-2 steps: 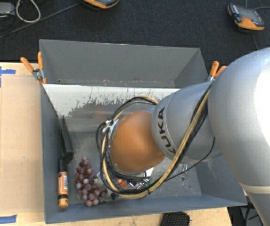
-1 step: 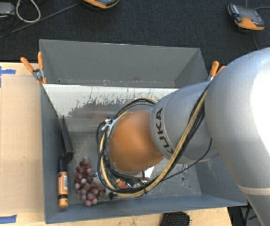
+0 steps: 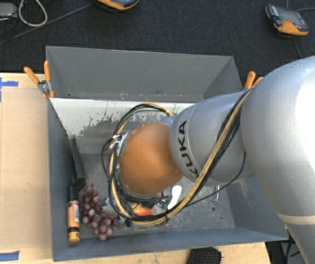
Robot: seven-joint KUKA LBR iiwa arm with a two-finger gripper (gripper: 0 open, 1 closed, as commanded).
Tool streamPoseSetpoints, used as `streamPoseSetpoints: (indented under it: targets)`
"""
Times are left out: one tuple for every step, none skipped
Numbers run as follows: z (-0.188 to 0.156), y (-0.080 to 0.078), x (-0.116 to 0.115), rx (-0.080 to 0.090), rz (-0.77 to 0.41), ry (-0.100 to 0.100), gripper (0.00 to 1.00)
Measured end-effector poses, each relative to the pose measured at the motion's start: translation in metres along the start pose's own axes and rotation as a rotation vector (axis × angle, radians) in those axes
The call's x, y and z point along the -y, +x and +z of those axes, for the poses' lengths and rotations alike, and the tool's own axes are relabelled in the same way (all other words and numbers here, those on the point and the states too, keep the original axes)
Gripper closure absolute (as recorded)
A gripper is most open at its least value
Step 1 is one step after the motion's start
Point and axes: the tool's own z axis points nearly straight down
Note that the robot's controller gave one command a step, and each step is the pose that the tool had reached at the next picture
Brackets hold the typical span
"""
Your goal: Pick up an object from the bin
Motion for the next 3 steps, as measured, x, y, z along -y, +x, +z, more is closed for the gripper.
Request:
streamPoseSetpoints:
  targets:
    - [-0.001,0.002,-0.015,0.0,-0.022,0.001,1.0]
    - [0.0,-0.022,-0.014,0.0,-0.096,0.0,1.0]
    - [0.0,-0.034,-0.015,-0.007,-0.104,0.0,1.0]
